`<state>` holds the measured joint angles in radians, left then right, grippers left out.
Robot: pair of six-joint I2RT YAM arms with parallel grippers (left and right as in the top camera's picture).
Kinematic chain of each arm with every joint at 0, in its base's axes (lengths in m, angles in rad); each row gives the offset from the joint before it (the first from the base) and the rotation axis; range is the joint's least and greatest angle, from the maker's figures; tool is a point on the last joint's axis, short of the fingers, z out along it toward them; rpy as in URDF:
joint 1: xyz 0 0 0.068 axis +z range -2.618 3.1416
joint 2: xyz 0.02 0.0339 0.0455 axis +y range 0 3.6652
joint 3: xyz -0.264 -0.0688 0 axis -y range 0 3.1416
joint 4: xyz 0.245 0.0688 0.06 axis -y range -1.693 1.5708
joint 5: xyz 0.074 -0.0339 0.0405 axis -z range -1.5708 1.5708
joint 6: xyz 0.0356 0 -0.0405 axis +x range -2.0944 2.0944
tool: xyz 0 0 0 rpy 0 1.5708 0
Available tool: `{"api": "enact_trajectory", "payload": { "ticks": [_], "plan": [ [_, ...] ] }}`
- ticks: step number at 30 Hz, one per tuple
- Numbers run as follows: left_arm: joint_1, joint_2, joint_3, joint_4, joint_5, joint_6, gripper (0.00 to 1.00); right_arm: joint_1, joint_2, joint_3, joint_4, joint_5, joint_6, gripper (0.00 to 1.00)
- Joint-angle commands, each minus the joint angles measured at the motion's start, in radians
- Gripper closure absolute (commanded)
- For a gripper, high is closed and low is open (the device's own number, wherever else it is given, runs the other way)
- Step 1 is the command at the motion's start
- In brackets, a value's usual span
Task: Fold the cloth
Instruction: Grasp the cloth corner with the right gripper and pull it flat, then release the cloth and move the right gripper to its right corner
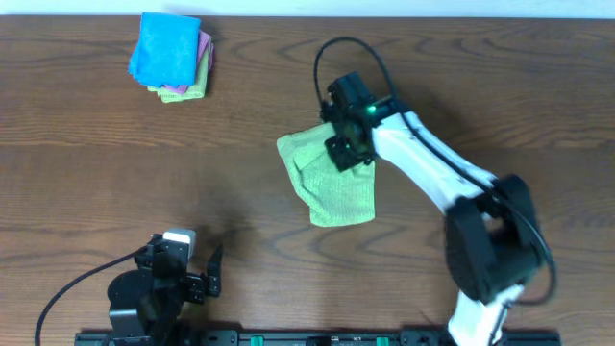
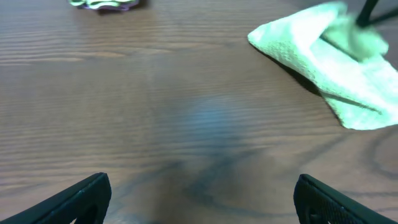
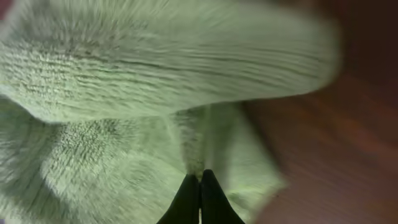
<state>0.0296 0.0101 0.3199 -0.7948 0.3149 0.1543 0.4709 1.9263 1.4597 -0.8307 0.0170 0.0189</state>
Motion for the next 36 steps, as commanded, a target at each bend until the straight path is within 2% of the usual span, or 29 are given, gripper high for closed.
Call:
{"api": "enact_trajectory", "payload": {
  "ticks": [1, 6, 10, 11, 13, 18, 23, 29, 36],
  "plan": [
    [-0.004, -0.006, -0.004, 0.01, 0.072, -0.005, 0.05, -0.043, -0.093, 0.013, -0.019, 0.212, 0.029, 0.99],
    [-0.004, -0.006, -0.004, 0.056, 0.105, -0.006, 0.05, -0.152, -0.105, 0.013, -0.059, 0.323, 0.038, 0.99],
    [-0.004, -0.006, -0.004, 0.062, 0.124, -0.006, 0.05, -0.257, -0.104, 0.013, -0.066, 0.403, 0.105, 0.99],
    [-0.004, -0.006, -0.004, 0.062, 0.124, -0.008, 0.05, -0.284, -0.104, 0.013, -0.069, 0.417, 0.121, 0.95],
    [-0.004, -0.006, -0.004, 0.063, 0.124, -0.022, 0.05, -0.335, -0.104, 0.013, -0.086, 0.433, 0.152, 0.75],
    [-0.004, -0.006, -0.004, 0.063, 0.124, -0.05, 0.05, -0.418, -0.105, 0.013, -0.142, 0.397, 0.205, 0.59],
    [-0.004, -0.006, -0.004, 0.068, 0.193, -0.066, 0.05, -0.421, -0.105, 0.013, -0.167, 0.247, 0.182, 0.57],
    [-0.004, 0.007, -0.003, 0.169, 0.233, -0.323, 0.05, -0.443, -0.105, 0.013, -0.102, 0.071, 0.182, 0.58],
    [-0.005, 0.207, 0.042, 0.302, 0.353, -0.452, 0.05, -0.512, -0.105, 0.013, -0.05, -0.103, 0.156, 0.58]
  ]
}}
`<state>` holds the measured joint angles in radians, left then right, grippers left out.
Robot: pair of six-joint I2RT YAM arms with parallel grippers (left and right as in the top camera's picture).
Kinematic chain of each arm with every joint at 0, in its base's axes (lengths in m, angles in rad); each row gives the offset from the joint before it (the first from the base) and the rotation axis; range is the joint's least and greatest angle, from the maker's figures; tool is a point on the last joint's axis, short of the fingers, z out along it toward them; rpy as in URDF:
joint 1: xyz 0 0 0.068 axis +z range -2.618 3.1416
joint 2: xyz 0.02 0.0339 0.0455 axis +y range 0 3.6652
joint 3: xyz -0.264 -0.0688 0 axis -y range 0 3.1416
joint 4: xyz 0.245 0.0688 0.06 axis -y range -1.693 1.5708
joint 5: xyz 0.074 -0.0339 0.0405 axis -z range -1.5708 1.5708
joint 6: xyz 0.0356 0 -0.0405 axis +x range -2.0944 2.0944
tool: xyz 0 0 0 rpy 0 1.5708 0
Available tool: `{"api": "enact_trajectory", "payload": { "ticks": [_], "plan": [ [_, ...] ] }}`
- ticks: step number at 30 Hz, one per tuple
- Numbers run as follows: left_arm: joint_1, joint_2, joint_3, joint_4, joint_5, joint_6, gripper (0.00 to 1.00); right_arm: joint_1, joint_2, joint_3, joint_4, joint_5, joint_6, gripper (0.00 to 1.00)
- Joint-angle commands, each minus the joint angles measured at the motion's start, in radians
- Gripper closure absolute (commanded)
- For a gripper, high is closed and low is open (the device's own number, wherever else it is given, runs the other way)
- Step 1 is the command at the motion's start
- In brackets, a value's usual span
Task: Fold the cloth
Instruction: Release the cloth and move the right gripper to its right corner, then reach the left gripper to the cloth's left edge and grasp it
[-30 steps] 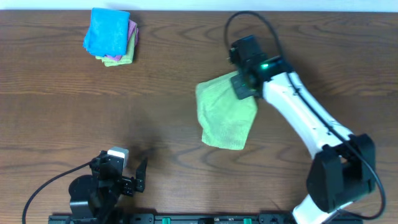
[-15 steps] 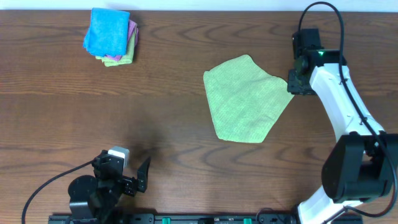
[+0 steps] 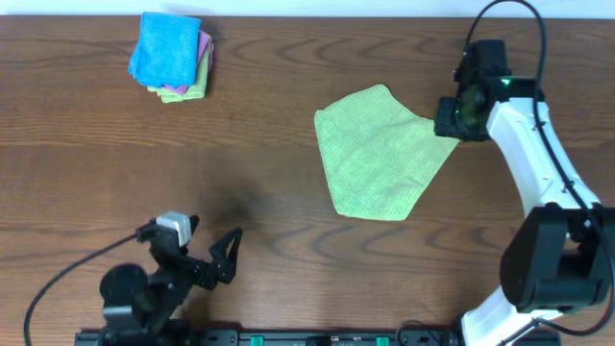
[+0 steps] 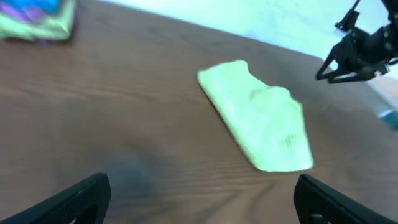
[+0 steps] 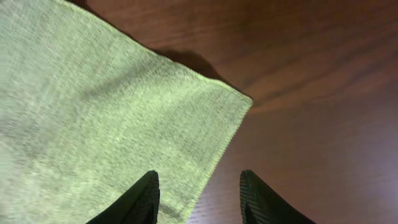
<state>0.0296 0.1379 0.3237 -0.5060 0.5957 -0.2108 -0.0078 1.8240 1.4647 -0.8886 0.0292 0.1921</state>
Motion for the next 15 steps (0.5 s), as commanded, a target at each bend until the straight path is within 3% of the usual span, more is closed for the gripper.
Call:
{"api": "enact_trajectory", "payload": {
  "ticks": [1, 12, 15],
  "plan": [
    [-0.005, 0.124, 0.055, 0.013, 0.089, -0.087, 0.05, -0.046, -0.002, 0.008, 0.011, -0.153, -0.033, 0.57],
    [-0.103, 0.734, 0.307, 0.054, 0.211, -0.085, 0.05, -0.103, -0.002, 0.008, -0.015, -0.311, -0.089, 0.61],
    [-0.119, 0.846, 0.314, 0.132, 0.268, -0.191, 0.05, -0.103, -0.002, 0.008, -0.022, -0.311, -0.089, 0.61]
  ]
}}
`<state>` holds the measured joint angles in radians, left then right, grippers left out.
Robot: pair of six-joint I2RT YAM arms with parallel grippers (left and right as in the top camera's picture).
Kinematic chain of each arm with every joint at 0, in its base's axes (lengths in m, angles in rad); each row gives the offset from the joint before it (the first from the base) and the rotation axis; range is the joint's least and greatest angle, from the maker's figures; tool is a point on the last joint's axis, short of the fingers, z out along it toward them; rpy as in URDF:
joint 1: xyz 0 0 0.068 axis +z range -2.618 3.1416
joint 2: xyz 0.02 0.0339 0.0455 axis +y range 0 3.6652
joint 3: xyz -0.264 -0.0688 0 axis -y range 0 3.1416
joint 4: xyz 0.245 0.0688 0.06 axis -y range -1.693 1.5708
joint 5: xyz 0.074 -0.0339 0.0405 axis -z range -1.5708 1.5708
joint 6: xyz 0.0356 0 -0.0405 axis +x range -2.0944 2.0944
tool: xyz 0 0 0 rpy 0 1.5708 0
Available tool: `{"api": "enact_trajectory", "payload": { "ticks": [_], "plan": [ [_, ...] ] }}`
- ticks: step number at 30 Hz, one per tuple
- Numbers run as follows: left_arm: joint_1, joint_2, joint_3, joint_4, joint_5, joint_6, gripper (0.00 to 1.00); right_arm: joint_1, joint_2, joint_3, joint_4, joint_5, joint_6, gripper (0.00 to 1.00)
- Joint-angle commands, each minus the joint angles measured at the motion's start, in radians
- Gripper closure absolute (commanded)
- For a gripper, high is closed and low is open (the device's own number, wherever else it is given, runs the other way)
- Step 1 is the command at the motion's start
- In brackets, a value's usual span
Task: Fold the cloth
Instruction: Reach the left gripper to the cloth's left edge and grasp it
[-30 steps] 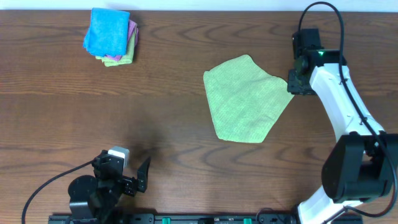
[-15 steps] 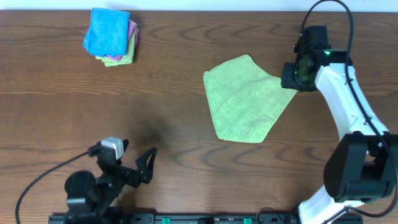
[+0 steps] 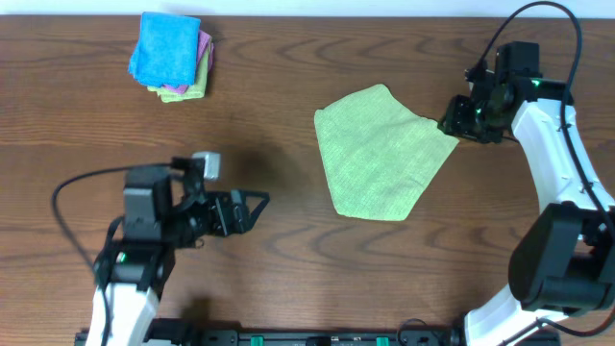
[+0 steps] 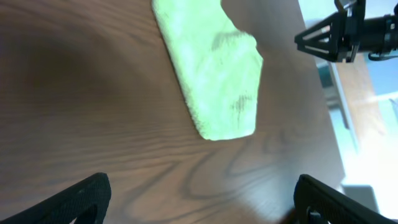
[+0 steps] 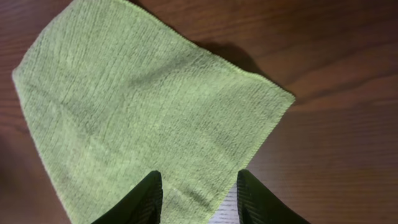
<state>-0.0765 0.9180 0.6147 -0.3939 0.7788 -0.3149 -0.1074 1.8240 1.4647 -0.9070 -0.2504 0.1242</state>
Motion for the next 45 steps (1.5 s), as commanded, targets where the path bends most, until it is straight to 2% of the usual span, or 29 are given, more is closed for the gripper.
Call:
{"api": "enact_trajectory", "payload": {
  "ticks": [1, 4, 22, 29, 45],
  "plan": [
    [-0.013, 0.099, 0.023, 0.025, 0.1, -0.164, 0.05, -0.003, -0.002, 0.008, -0.005, -0.031, -0.021, 0.61],
    [-0.016, 0.179, 0.023, 0.087, 0.102, -0.27, 0.05, -0.003, -0.002, 0.008, -0.008, -0.031, -0.021, 0.61],
    [-0.183, 0.662, 0.023, 0.578, 0.105, -0.526, 0.05, -0.003, -0.002, 0.008, -0.005, -0.032, -0.021, 0.62],
    [-0.273, 0.781, 0.023, 0.788, 0.089, -0.648, 0.05, -0.003, -0.002, 0.008, -0.005, -0.032, -0.021, 0.63],
    [-0.381, 0.951, 0.023, 1.025, -0.004, -0.859, 0.05, -0.003, -0.002, 0.008, -0.005, -0.046, -0.021, 0.64]
  ]
}}
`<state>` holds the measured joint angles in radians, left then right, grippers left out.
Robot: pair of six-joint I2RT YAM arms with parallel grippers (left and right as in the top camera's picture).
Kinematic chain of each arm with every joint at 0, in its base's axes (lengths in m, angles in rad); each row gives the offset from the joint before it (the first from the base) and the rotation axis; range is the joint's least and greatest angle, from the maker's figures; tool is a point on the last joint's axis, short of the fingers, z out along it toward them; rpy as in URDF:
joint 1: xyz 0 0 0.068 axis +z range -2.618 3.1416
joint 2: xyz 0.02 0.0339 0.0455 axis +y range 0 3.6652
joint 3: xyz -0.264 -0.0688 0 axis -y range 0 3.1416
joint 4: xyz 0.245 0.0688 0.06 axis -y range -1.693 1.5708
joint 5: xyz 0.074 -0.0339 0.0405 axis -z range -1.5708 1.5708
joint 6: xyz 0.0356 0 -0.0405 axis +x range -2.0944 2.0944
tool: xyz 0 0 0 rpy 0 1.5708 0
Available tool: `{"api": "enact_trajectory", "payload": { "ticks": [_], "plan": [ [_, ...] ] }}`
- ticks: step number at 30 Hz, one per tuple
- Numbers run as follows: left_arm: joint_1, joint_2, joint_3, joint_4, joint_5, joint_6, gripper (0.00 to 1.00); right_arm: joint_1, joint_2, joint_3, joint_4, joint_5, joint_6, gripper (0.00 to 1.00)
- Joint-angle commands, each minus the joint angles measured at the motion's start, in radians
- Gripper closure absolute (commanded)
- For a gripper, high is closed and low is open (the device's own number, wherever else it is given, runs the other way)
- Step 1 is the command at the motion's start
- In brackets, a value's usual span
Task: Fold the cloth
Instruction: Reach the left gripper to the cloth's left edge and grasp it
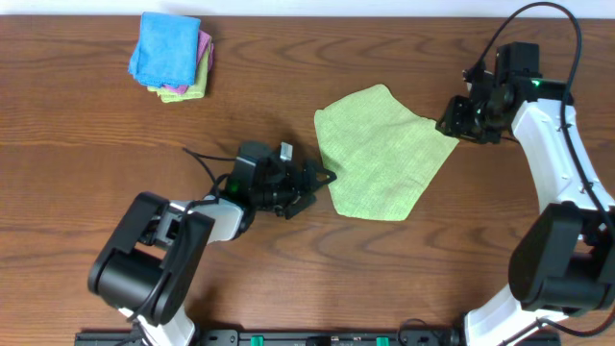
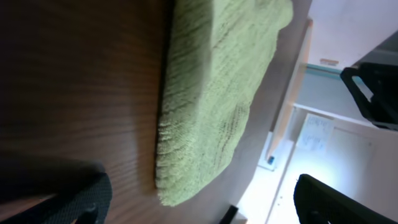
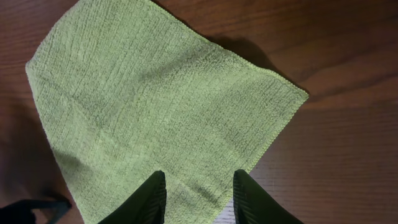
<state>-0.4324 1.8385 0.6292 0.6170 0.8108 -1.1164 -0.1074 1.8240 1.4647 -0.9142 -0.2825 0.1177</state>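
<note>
The light green cloth [image 1: 384,159] lies spread in one flat layer on the wooden table, also seen as cloth [image 3: 155,106] and cloth [image 2: 217,81]. My left gripper [image 1: 319,189] is low on the table, open, right at the cloth's lower left edge; in its own view the left gripper [image 2: 199,199] has nothing between its fingers [image 2: 81,199]. My right gripper [image 1: 461,120] hangs open above the cloth's right corner, and the right gripper [image 3: 199,193] is empty too.
A stack of folded cloths [image 1: 171,56], blue on top, sits at the far left of the table [image 1: 96,163]. The table's far edge runs just behind the stack.
My left gripper has moved right across the table, from well left of the cloth to its lower left edge. The right gripper has barely shifted and stays open. The cloth lies as before.
First my right gripper was shut on the bunched cloth at the table's middle, with the left arm at the front edge. Then the cloth lay spread flat and the right gripper was open by its right corner. The left arm has since come out to the cloth's edge.
</note>
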Motion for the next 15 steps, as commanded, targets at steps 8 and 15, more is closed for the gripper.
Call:
{"api": "enact_trajectory", "payload": {
  "ticks": [8, 15],
  "plan": [
    [-0.093, 0.064, 0.009, 0.054, -0.098, -0.121, 0.05, -0.003, -0.002, 0.008, 0.005, -0.014, -0.014, 0.64],
    [-0.136, 0.064, 0.01, 0.054, -0.175, -0.122, 0.0, -0.003, -0.002, 0.008, 0.0, -0.014, -0.014, 0.65]
  ]
}}
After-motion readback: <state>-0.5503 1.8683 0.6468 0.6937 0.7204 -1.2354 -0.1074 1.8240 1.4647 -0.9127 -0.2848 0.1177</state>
